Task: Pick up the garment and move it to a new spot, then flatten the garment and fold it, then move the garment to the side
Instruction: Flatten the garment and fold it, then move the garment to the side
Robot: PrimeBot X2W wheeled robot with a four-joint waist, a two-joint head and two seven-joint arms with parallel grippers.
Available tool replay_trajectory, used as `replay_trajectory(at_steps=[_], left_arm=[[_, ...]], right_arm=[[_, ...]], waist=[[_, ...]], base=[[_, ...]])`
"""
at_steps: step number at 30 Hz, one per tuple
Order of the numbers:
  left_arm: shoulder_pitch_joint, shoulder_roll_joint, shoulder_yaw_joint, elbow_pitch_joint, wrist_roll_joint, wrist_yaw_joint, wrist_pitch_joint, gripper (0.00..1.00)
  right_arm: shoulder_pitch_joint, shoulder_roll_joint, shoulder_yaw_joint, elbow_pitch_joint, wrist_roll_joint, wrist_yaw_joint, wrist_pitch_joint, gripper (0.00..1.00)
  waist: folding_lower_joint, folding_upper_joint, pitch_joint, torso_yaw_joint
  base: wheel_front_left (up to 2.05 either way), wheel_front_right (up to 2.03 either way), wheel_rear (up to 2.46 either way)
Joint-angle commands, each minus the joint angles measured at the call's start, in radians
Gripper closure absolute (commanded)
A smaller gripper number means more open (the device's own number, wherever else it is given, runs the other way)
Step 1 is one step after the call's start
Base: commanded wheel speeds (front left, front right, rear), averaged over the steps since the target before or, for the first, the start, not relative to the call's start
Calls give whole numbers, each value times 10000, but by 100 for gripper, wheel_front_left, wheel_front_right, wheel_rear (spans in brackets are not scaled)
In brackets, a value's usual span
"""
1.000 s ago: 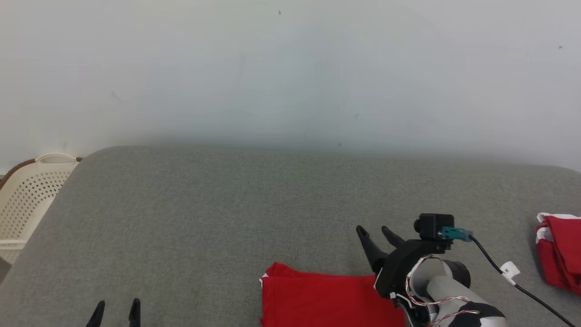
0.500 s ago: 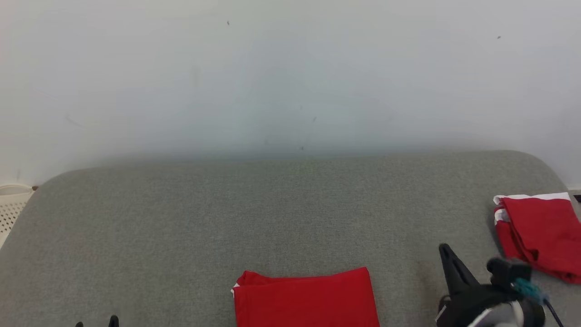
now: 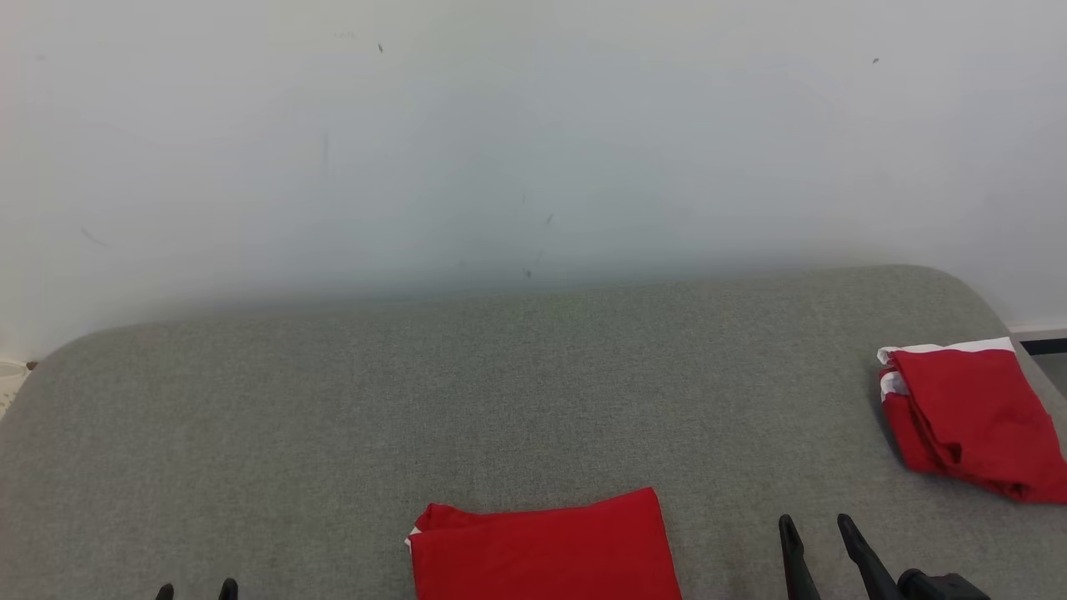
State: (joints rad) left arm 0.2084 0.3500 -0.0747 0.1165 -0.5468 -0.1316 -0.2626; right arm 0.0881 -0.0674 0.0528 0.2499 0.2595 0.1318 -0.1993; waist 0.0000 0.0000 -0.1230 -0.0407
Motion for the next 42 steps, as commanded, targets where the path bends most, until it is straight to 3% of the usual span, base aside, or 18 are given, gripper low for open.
replay_trajectory(at_steps=[1, 6, 19, 42], left_arm=[[199, 56, -40, -52, -78, 19, -29, 0], [283, 136, -36, 0, -196, 19, -29, 0], [247, -584, 971, 222, 195, 18, -29, 0], [-128, -538, 683, 487, 474, 18, -29, 0]], right_arm=[[148, 37, 14, -200, -95, -22, 47, 0], [454, 99, 66, -522, -180, -22, 150, 0], [-70, 117, 327, -162, -299, -22, 234, 0], [119, 189, 399, -603, -259, -22, 699, 0]], waist=[[0, 0, -18, -23], [0, 0, -95, -54], [0, 0, -240, 176], [0, 0, -225, 434]], base=[[0, 0, 0], [0, 0, 0], [0, 0, 0], [0, 0, 0]])
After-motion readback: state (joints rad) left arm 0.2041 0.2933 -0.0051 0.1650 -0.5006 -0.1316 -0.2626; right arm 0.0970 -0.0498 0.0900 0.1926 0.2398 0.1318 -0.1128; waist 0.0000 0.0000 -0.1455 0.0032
